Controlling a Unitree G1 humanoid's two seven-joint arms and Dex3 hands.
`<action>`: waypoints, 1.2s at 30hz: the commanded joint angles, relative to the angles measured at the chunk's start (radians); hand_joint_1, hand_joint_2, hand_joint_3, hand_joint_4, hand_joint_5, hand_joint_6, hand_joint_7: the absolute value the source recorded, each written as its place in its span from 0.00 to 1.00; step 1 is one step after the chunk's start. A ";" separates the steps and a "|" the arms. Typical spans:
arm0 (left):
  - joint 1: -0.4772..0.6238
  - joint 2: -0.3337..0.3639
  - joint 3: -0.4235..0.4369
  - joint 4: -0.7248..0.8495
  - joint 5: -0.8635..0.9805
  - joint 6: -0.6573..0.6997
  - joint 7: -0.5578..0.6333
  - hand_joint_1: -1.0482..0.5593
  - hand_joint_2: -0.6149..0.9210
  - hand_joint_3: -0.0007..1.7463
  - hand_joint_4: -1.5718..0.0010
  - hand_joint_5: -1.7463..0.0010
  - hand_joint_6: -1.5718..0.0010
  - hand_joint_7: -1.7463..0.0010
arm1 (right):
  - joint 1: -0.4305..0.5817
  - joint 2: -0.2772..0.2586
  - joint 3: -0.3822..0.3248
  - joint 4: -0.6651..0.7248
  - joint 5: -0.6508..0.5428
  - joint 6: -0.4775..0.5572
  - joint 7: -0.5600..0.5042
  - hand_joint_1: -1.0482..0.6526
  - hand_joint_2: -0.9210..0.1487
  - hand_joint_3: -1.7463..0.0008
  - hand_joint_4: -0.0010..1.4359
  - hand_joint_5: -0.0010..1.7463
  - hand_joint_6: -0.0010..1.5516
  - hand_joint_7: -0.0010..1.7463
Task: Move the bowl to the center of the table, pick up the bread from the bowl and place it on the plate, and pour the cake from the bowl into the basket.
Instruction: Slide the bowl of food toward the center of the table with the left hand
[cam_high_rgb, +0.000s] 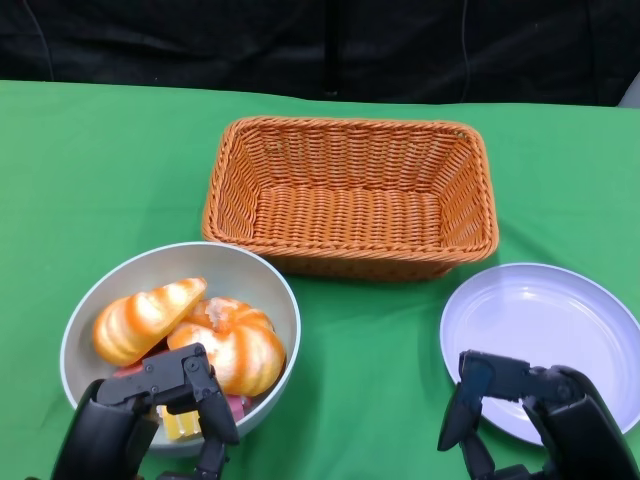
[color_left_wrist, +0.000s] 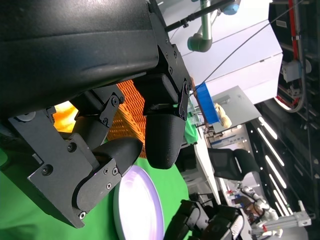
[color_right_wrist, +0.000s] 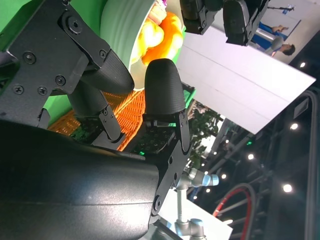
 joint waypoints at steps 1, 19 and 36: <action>-0.005 0.009 0.010 -0.014 -0.019 0.014 -0.014 0.59 0.62 0.86 0.41 0.00 0.47 0.11 | 0.004 -0.005 -0.002 -0.026 0.023 0.022 0.008 0.58 0.70 0.02 0.62 1.00 0.55 0.84; -0.004 0.014 0.024 -0.060 -0.062 0.050 -0.034 0.61 0.64 0.83 0.43 0.00 0.48 0.13 | 0.012 0.005 -0.009 -0.047 0.034 0.052 0.010 0.59 0.71 0.00 0.62 0.98 0.56 0.83; -0.044 0.020 0.222 -0.216 -0.055 0.201 0.048 0.51 0.72 0.57 0.57 0.31 0.60 0.49 | 0.026 0.002 -0.018 -0.100 0.078 0.132 0.031 0.58 0.66 0.03 0.62 0.97 0.54 0.85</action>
